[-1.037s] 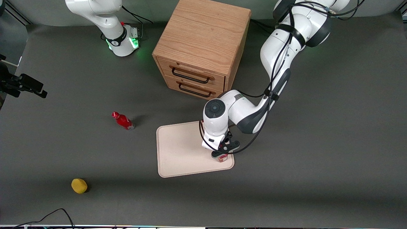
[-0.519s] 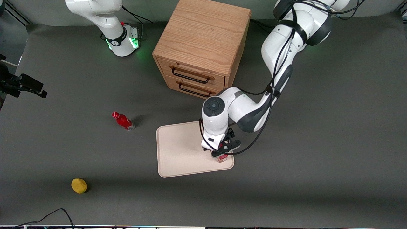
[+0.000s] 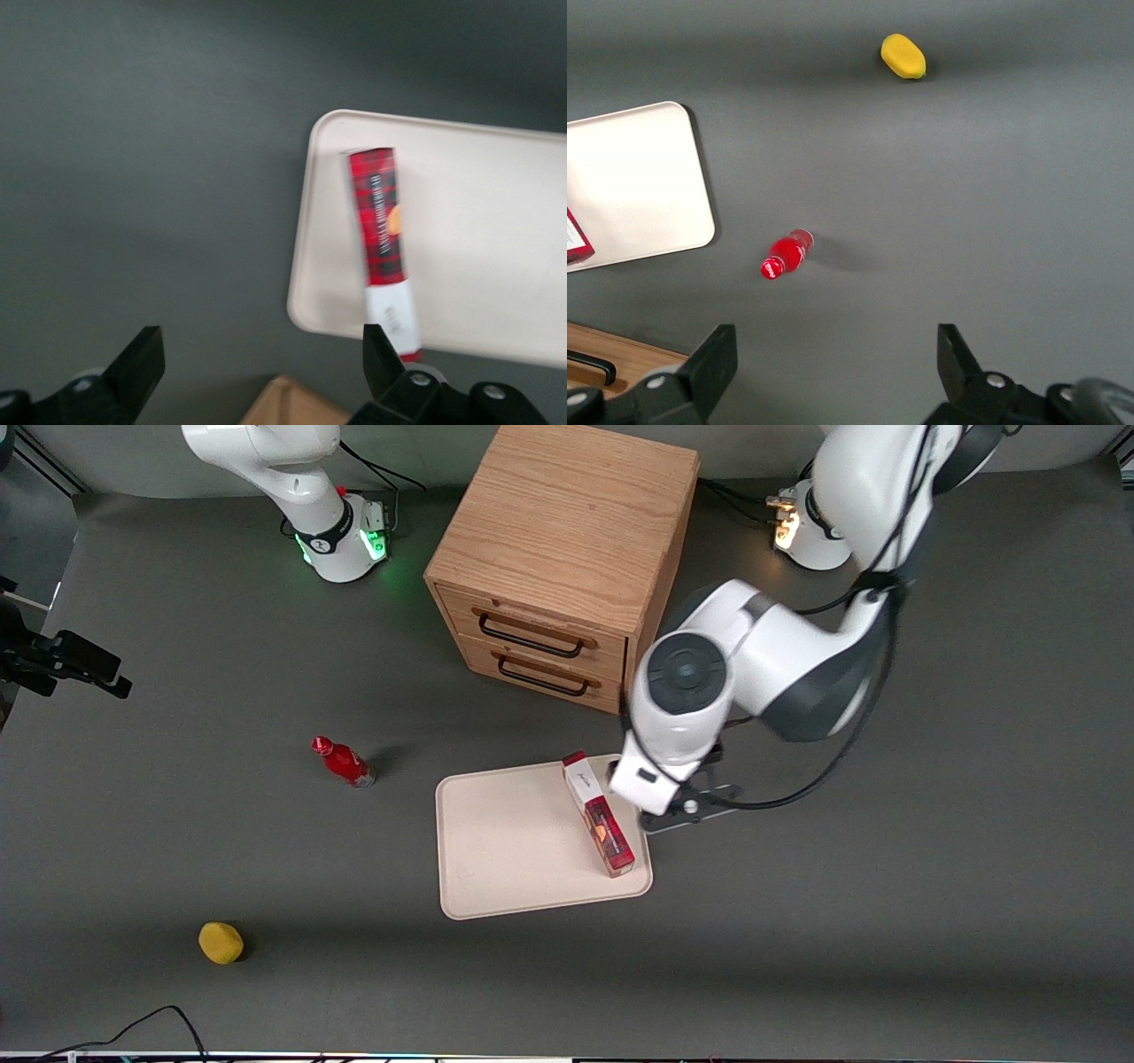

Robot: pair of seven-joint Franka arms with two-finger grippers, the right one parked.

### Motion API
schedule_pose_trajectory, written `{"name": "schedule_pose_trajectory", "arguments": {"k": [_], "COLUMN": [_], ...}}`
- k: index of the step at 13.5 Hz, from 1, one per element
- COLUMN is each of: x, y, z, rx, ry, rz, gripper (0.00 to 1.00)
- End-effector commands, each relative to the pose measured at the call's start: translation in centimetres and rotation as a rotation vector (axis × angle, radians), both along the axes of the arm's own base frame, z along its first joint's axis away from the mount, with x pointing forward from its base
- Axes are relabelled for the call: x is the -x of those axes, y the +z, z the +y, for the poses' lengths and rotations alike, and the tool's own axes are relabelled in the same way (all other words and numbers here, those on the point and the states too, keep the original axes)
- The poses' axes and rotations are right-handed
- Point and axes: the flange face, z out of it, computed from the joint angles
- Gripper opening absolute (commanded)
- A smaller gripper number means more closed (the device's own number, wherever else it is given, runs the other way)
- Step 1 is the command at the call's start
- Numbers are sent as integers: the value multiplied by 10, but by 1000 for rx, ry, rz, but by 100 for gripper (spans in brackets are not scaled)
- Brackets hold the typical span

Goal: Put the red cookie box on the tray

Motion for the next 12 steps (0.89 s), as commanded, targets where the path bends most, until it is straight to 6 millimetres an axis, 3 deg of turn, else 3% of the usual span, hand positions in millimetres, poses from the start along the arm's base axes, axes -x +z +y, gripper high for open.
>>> {"name": "schedule_pose_trajectory", "arguments": {"k": [1, 4, 9, 10, 12], "x": [37, 64, 83, 86, 88], "y": [11, 24, 51, 63, 73], "z": [66, 134, 277, 321, 356], "rx": [-39, -87, -56, -27, 13], "ry": [-136, -217, -273, -329, -334], "rz": [45, 53, 34, 25, 15], "gripper": [100, 100, 100, 100, 100]}}
